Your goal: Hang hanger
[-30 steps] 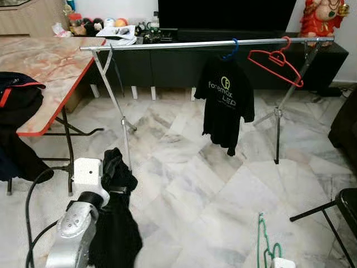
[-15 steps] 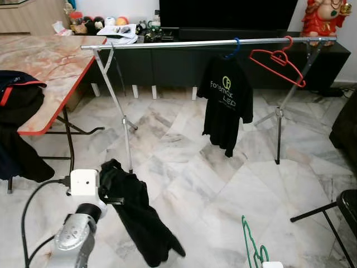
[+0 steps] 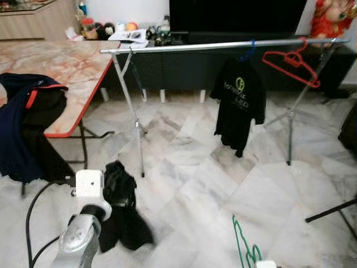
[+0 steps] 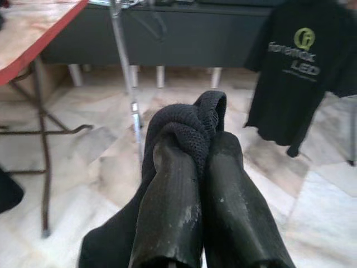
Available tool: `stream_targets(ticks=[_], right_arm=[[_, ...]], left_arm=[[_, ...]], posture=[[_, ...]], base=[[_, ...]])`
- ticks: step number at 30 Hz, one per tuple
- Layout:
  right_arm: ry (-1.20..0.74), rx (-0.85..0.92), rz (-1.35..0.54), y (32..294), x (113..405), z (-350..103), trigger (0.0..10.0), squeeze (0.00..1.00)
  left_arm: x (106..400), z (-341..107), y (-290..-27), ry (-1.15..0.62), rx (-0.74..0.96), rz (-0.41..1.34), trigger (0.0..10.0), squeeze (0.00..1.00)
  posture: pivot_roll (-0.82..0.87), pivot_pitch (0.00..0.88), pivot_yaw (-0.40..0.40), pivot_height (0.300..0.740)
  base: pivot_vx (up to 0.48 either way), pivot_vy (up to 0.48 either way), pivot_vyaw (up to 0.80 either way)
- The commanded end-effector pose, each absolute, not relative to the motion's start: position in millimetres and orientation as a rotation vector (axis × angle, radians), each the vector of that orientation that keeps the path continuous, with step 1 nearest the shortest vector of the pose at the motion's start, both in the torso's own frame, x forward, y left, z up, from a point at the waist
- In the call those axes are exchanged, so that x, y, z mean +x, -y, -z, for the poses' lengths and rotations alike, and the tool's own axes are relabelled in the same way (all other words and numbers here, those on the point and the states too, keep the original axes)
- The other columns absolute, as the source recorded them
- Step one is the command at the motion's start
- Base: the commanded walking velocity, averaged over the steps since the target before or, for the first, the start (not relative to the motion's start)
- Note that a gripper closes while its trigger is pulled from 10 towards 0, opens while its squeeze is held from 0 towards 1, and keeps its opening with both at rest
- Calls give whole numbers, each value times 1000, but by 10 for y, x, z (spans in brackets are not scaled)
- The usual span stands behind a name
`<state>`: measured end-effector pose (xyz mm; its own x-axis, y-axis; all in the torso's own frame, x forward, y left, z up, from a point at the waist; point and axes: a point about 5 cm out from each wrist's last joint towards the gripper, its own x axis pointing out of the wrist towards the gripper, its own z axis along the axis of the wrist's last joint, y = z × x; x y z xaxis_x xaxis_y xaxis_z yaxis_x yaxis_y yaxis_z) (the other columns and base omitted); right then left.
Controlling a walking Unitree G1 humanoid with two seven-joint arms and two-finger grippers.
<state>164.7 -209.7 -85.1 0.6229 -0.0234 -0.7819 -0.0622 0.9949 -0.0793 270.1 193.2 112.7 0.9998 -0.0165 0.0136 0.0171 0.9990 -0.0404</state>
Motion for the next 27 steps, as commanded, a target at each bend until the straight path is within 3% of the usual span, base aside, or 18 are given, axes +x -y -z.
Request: stream_targets(ticks=[1, 4, 27], right_arm=[[-899, -95, -42, 2026, 1638, 866, 10000, 0], [-906, -97, -55, 1988, 1614, 882, 10000, 0], [-923, -65, -53, 1931, 1638, 890, 10000, 0]], left_arm=[[2702, -1196, -1999, 38, -24, 0, 10000, 0], [2693, -1190, -2021, 33, -14, -2, 10000, 0], [2760, -1305, -2155, 58, 21, -19, 10000, 0]], posture=[[-6, 54, 18, 740], [3, 48, 22, 740], [25, 88, 18, 740]], base=[[0, 480, 0], [0, 480, 800], [0, 480, 0]])
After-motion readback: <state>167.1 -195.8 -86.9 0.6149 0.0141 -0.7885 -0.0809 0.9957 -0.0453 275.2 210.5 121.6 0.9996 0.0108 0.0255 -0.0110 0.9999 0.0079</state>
